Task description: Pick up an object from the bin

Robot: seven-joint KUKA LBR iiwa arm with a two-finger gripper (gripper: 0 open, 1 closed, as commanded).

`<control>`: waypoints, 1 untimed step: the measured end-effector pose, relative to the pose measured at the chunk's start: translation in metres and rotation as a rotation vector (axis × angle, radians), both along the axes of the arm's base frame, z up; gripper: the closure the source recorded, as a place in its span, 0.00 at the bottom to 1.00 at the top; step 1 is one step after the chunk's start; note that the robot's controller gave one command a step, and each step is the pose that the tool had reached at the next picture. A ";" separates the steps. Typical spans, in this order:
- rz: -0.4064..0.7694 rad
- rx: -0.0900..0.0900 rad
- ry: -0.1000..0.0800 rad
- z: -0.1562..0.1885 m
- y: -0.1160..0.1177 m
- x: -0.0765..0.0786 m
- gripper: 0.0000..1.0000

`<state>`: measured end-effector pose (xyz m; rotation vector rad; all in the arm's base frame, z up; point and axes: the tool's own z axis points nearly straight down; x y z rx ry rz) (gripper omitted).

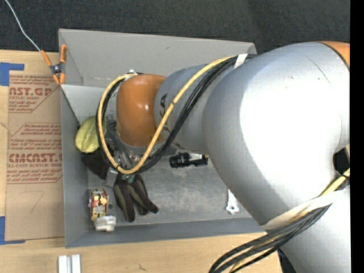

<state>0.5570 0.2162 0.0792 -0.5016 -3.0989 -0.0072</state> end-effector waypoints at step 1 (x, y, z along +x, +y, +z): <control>0.000 -0.002 0.006 0.009 -0.001 -0.002 1.00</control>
Offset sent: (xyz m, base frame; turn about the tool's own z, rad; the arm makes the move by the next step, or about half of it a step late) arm -0.0001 -0.0001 0.0553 0.0000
